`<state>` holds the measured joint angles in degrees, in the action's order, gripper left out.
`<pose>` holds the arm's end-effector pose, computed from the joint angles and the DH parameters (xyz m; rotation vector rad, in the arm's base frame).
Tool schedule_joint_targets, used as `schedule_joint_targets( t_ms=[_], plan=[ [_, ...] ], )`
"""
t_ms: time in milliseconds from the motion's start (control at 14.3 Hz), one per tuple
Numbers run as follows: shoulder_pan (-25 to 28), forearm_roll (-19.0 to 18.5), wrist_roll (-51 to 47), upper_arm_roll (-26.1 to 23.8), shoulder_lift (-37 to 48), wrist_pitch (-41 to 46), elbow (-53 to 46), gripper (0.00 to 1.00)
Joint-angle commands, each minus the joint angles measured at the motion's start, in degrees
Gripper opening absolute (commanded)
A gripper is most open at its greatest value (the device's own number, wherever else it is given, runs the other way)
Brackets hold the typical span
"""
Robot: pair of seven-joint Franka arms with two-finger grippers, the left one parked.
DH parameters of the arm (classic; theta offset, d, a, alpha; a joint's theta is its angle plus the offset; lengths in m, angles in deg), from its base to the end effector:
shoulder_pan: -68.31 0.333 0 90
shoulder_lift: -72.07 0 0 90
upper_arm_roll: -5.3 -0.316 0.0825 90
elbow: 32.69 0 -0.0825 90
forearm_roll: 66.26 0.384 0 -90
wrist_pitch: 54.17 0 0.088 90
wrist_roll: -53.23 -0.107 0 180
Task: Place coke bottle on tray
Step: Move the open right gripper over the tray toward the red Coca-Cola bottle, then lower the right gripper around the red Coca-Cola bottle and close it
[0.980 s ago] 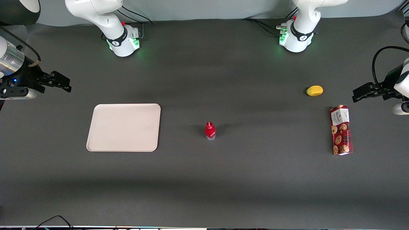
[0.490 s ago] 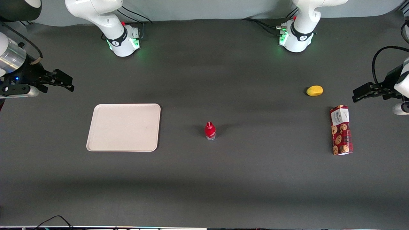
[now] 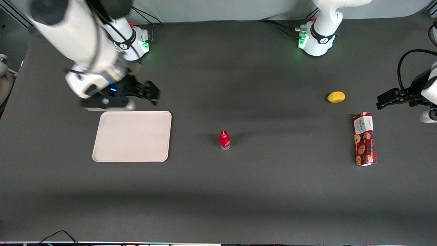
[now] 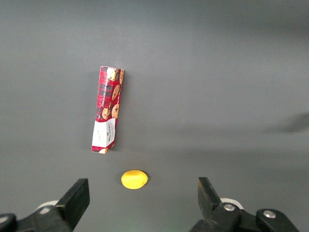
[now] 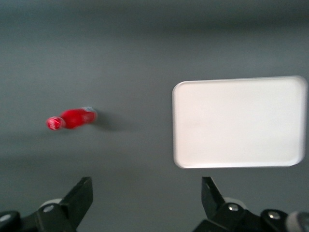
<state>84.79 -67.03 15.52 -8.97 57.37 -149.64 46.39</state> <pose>0.5591 0.3076 0.5747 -3.0736 0.1992 -0.0050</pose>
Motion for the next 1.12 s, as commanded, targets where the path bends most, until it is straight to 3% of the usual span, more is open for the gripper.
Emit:
schedule_joint_targets(
  t_ms=[0, 210, 630, 840, 980, 1050],
  plan=[
    [1.43, -0.1, -10.78, -3.04, -13.22, -2.25, -11.47, 1.0],
    [4.95, -1.15, -18.69, -3.13, -19.73, -11.29, -12.02, 1.0],
    [9.0, -17.13, -36.81, -9.62, -30.03, -19.41, -12.63, 1.0],
    [10.06, -20.75, -38.67, -9.72, -31.88, -19.67, -12.54, 1.0],
    [10.06, -22.77, -39.11, -9.72, -33.02, -20.2, -12.54, 0.92],
    [10.06, -22.78, -39.11, -9.72, -33.12, -20.2, -12.46, 0.83]
  ],
)
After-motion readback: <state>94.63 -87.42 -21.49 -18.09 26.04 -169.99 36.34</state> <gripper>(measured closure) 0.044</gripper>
